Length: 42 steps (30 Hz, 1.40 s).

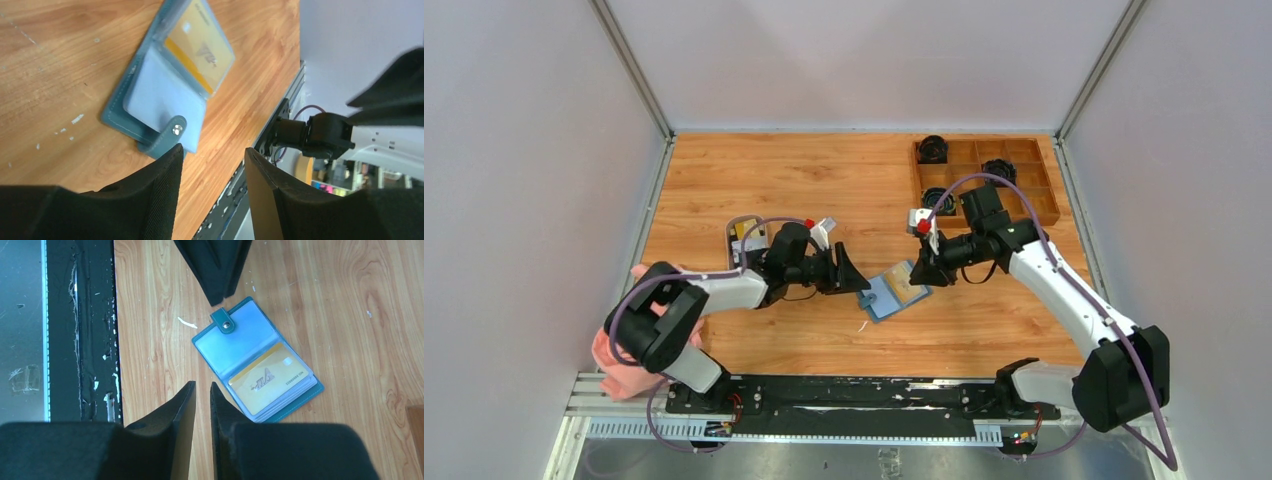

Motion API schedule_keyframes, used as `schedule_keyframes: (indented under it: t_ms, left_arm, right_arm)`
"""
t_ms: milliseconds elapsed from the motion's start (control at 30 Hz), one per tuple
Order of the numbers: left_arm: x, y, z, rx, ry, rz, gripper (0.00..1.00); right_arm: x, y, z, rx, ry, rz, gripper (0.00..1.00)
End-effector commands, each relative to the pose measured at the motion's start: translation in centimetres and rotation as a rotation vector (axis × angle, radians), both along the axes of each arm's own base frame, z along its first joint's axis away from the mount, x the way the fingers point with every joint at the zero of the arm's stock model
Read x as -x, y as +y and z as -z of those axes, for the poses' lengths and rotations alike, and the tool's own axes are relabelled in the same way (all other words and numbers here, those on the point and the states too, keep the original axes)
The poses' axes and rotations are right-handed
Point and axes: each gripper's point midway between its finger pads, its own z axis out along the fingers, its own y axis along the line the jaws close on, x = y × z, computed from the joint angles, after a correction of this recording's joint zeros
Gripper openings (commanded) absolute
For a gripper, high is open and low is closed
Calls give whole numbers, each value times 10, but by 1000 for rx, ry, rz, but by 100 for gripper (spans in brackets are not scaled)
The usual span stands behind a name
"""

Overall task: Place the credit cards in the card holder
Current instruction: Insert the credit card into the card holder, then pick up the credit card from the storage box.

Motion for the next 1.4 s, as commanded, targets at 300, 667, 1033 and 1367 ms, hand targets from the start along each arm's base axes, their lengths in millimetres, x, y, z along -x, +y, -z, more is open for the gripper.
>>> schedule_keyframes:
  t_ms: [300,667,1033,1367]
  left_arm:
    - [1,56,-57,-200,-387,14,53]
    - [-13,134,-124,-556,-650,-137,83]
    - [-8,175,-160,-585,-835,-326,100]
    - [-6,180,-152,-600,-855,-336,100]
  right_arm:
    - [-5,-15,-13,-42,-6,51,24]
    - [-19,-25,-48,-32,-113,125,31]
    - [-25,-13,-80,-102,-68,136,65]
    - [-14,-11,-46,-169,-2,94,67]
